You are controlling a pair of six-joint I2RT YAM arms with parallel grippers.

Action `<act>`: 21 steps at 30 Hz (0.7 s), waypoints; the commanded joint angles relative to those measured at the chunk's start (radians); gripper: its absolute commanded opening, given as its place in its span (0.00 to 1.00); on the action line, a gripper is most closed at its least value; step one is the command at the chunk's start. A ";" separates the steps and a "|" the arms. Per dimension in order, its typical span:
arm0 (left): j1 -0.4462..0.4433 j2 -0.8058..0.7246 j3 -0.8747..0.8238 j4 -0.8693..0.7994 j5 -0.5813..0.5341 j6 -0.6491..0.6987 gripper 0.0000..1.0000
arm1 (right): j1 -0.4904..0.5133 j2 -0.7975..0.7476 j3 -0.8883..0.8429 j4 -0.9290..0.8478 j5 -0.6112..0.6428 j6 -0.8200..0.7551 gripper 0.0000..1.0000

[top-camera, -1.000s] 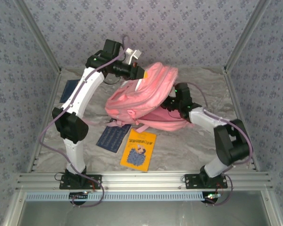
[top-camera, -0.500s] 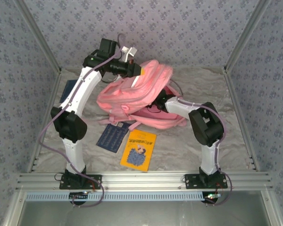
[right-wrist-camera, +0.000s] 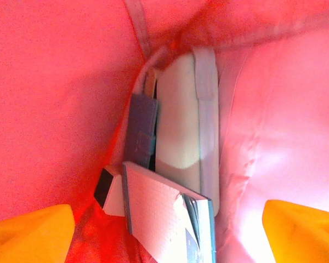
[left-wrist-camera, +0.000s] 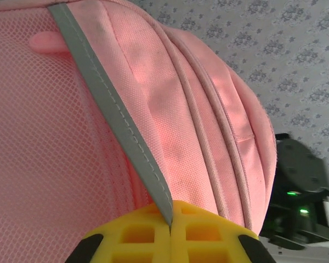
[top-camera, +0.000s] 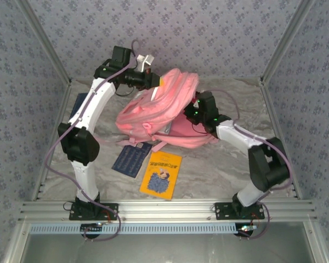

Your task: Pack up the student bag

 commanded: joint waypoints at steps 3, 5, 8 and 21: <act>-0.011 -0.034 0.054 0.020 -0.091 0.020 0.00 | -0.014 -0.199 -0.089 -0.215 0.257 -0.107 0.87; -0.034 -0.003 0.098 -0.029 -0.152 0.039 0.00 | -0.018 -0.278 -0.133 -0.259 0.348 -0.112 0.86; -0.081 0.034 0.121 -0.055 -0.236 0.051 0.00 | -0.018 -0.405 -0.206 -0.294 0.476 -0.126 0.84; -0.179 -0.001 -0.095 0.011 -0.367 0.004 0.39 | 0.025 -0.755 -0.228 -0.549 0.538 -0.279 0.86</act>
